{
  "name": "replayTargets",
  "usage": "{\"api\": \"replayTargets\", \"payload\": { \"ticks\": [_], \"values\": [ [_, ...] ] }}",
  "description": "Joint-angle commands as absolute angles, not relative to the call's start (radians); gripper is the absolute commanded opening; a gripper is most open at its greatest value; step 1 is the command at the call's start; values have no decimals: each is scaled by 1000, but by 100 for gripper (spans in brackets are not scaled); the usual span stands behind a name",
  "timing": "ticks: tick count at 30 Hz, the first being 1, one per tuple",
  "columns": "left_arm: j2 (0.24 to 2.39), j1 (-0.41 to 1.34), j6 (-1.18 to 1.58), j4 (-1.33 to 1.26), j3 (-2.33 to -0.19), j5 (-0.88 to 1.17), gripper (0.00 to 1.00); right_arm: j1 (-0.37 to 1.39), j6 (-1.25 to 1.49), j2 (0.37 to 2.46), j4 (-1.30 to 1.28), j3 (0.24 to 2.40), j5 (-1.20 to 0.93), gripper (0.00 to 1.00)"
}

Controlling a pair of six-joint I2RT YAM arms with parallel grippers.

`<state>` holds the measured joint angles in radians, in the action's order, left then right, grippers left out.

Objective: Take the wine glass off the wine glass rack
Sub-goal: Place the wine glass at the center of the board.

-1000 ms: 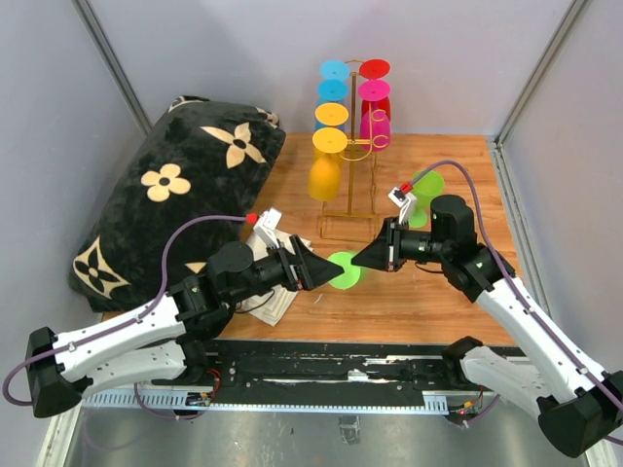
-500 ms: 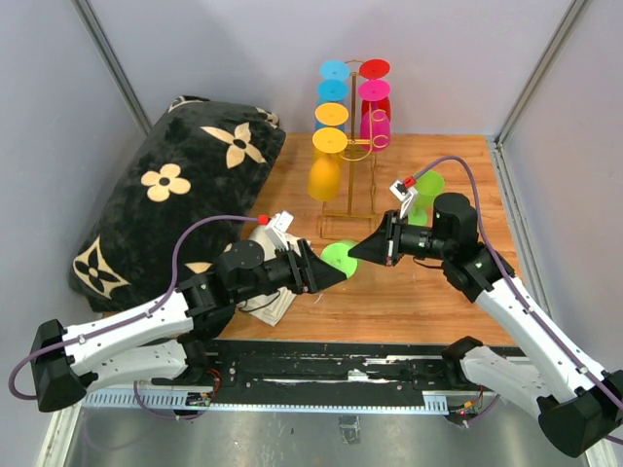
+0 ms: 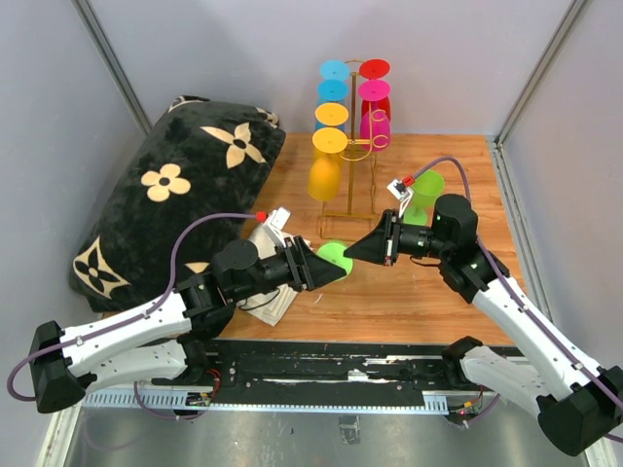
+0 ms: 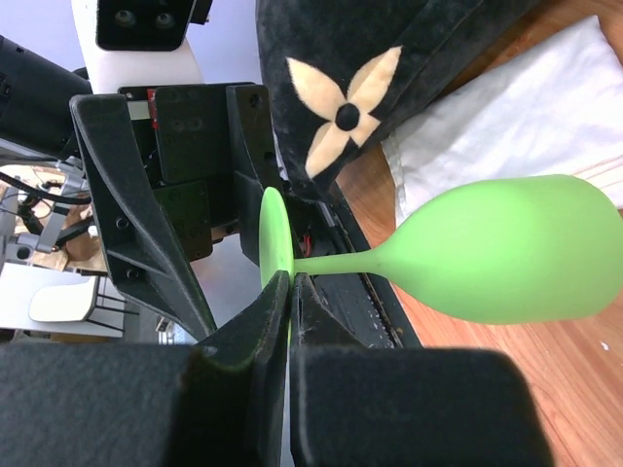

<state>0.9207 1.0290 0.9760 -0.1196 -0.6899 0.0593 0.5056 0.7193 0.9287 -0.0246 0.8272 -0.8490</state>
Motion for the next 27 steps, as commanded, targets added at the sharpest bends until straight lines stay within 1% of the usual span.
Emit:
{"api": "replayTargets", "payload": {
  "ticks": [1,5,9,18,22,24,27],
  "values": [
    [882,1029,988,-194,-693,49,55,510,775,902,80,800,-864,1],
    [867,1029,989,-184,-690,43,51,493,825,883,156,758,-851,1],
    [855,1029,989,-177,-688,39,43,478,861,872,212,733,-855,1],
    [848,1029,980,-158,-701,31,28,459,874,859,234,732,-839,1],
    [855,1029,982,-150,-708,29,24,459,872,858,229,736,-834,1],
    [862,1029,979,-143,-715,32,20,459,871,853,223,733,-825,1],
    [871,1028,973,-137,-722,41,18,459,864,842,212,730,-802,1]
  ]
}}
